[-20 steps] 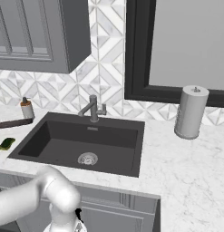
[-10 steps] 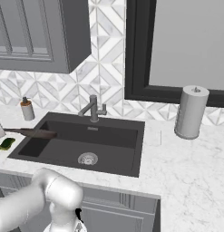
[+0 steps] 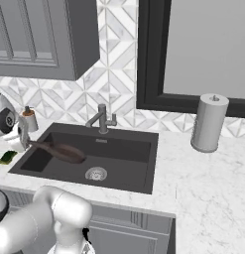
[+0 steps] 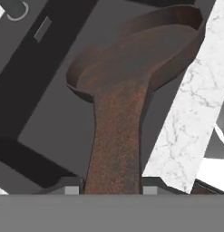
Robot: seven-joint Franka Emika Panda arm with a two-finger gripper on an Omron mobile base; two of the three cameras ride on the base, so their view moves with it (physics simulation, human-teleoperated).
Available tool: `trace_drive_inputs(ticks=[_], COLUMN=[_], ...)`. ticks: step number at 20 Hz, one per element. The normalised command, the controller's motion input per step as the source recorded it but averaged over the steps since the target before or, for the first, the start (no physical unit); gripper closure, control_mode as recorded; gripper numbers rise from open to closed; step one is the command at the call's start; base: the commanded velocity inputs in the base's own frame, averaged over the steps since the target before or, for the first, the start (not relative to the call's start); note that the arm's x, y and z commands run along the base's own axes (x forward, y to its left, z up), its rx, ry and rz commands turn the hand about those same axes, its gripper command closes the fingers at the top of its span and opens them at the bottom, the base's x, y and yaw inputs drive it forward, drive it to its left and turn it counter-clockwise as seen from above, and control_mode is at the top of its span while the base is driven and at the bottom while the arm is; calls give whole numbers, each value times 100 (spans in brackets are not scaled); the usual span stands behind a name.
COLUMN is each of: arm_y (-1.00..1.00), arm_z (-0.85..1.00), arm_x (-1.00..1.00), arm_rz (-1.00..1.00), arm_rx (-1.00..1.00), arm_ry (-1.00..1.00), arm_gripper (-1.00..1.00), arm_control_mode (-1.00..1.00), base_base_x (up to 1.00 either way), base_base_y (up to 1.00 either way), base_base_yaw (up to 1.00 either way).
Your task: Pick the pan and sponge and place them into the sink. Then turn on the water.
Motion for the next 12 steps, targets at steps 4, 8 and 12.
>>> trace_drive_inputs(ticks=[4, 8, 12], arm_y=[-45, -29, -38], arm_z=[-2, -17, -34], arm_x=[46, 41, 32], arm_rz=[-27, -22, -24], arm_rx=[2, 0, 6], arm_ry=[0, 0, 0], arm_gripper=[100, 100, 100], arm_control_mode=[-100, -100, -100], base_base_x=[0, 0, 0], base_base_y=[0, 0, 0], base_base_yaw=[0, 0, 0])
